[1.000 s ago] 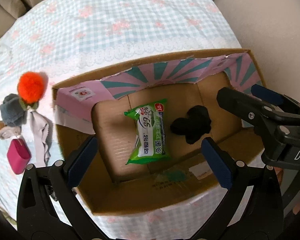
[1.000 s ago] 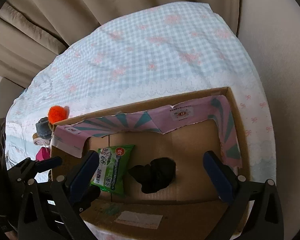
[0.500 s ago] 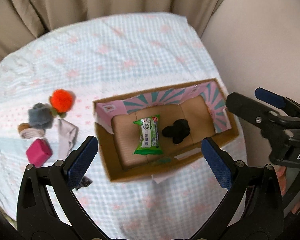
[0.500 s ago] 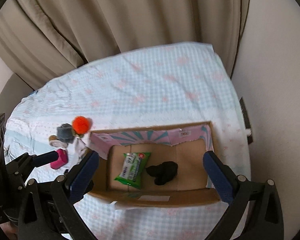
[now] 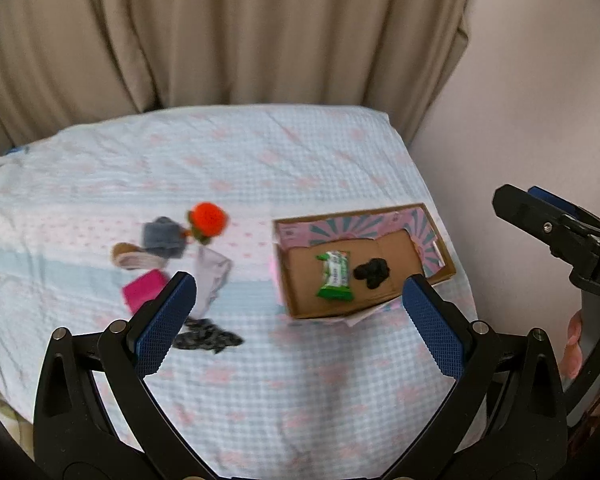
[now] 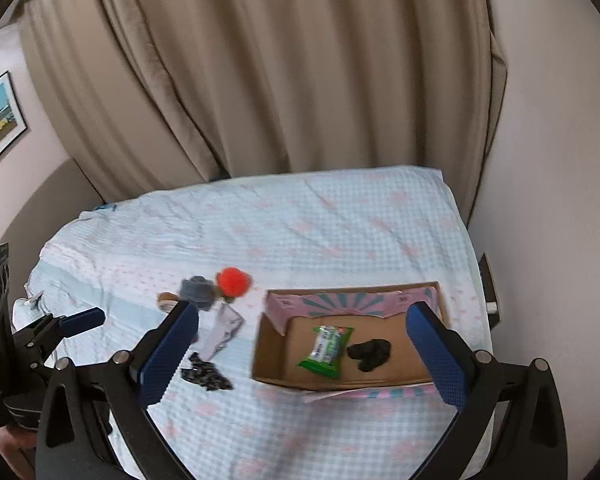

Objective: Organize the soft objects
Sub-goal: 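Open both tools to drop the pack and sock into the box, withdraw, then grasp the magenta pouch with the left tool while the right tool grasps the black patterned cloth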

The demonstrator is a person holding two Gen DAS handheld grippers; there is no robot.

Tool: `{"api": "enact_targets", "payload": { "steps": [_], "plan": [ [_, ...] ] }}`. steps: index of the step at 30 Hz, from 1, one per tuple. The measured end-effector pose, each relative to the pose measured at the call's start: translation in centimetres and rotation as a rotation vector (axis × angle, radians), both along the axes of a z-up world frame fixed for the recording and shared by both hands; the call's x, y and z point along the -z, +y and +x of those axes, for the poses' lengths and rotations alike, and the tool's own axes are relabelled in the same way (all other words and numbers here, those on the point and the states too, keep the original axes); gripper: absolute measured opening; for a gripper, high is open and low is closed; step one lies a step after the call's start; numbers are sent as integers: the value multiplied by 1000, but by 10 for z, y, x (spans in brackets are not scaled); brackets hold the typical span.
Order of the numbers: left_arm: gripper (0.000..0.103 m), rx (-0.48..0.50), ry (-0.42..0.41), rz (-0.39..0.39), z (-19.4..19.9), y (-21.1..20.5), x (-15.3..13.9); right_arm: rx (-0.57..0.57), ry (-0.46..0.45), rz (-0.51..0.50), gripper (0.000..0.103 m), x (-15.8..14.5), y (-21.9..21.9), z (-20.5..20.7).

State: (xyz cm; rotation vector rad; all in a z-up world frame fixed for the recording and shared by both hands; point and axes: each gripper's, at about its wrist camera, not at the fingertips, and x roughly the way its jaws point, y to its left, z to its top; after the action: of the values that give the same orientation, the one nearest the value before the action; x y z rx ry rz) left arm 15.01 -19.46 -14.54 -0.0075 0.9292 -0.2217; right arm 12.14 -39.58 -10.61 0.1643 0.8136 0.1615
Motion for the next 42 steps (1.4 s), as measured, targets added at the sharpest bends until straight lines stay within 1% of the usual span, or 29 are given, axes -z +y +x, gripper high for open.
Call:
{"api": "enact_targets", "payload": {
  "steps": [4, 6, 9, 12, 17, 22, 27, 32, 35, 42],
  "plan": [
    [103, -22, -36, -8, -23, 36, -17, -11, -34, 4, 103, -18, 29, -23],
    [103, -28, -57, -13, -34, 60, -26, 6, -61, -21, 103, -27, 48, -35],
    [103, -30, -81, -17, -48, 93, -33, 28, -86, -23, 103, -33, 70, -49],
    [103, -26, -87, -26, -55, 127, -35, 46, -103, -10, 103, -36, 94, -61],
    [103, -12, -72, -49, -59, 189, -34, 90, -120, -17, 103, -40, 137, -71],
    [103, 6, -54, -71, -44, 250, -27, 135, -135, -8, 103, -36, 183, -73],
    [103, 76, -39, -54, -20, 295, -8, 195, -108, -11, 103, -15, 225, -63],
    [103, 156, 1, -37, 15, 313, 24, 242, -51, 3, 103, 18, 254, -50],
    [103, 200, 23, -27, 35, 313, 49, 273, -8, 10, 103, 45, 266, -40],
    [103, 304, 103, -18, 86, 301, 126, 338, 98, 0, 103, 128, 283, -17]
  ]
}}
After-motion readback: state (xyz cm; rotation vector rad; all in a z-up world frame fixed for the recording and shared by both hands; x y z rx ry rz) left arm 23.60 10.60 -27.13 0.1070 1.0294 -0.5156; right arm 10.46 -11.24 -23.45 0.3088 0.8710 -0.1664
